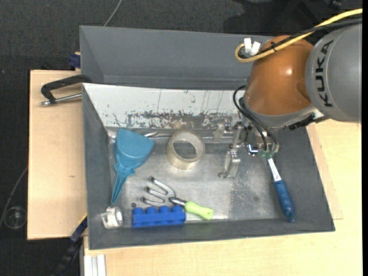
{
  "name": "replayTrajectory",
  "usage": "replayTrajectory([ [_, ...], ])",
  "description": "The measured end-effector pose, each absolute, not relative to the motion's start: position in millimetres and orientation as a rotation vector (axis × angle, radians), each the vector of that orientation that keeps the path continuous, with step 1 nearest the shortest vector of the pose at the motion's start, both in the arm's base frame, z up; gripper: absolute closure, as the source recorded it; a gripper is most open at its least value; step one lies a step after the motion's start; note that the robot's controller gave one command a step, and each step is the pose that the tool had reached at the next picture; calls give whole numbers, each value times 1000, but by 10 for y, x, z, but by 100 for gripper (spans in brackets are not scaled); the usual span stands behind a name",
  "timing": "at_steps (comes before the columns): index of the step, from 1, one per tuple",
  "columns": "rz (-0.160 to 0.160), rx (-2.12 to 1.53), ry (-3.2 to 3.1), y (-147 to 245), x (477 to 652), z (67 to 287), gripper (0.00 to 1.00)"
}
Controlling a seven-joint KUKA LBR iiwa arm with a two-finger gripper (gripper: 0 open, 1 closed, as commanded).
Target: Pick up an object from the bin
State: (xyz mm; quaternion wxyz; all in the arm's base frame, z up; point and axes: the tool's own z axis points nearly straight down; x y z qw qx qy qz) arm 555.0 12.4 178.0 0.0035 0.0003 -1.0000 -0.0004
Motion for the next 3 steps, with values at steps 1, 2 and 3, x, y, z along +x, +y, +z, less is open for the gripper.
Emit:
replayTrajectory([
  [1,-2,0,-3143,124,5568,1828,0],
  [2,-3,70,-3142,651,5671,1065,0],
  [3,-6,408,-3115,588,5798,968,0],
])
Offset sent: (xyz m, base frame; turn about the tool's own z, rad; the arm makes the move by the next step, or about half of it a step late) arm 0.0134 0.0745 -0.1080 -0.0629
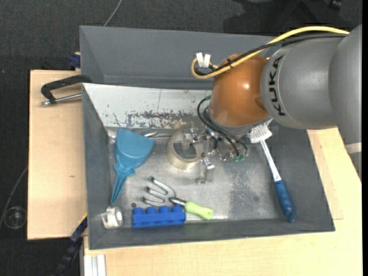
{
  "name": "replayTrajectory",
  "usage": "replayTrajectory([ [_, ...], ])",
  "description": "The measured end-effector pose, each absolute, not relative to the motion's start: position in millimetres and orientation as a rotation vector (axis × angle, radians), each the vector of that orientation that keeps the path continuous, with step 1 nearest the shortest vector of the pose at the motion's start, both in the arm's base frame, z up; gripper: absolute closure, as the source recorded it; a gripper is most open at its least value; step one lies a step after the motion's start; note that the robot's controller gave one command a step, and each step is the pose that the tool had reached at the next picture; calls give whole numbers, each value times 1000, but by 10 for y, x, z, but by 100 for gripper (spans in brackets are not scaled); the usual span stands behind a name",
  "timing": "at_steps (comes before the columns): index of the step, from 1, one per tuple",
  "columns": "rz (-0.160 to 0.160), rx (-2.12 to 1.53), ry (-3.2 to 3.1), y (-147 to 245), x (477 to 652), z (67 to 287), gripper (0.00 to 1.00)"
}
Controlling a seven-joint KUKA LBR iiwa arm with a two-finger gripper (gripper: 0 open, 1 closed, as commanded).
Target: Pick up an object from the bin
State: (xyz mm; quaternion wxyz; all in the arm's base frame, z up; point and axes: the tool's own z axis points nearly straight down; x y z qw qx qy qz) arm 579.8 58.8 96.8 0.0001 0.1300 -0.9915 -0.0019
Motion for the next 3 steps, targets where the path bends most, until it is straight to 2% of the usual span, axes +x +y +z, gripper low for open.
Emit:
replayTrajectory([
  [1,-4,188,-3138,576,5704,1095,0],
  [2,-6,111,-3140,660,5738,878,0],
  [3,-3,191,-3140,740,5726,720,100],
])
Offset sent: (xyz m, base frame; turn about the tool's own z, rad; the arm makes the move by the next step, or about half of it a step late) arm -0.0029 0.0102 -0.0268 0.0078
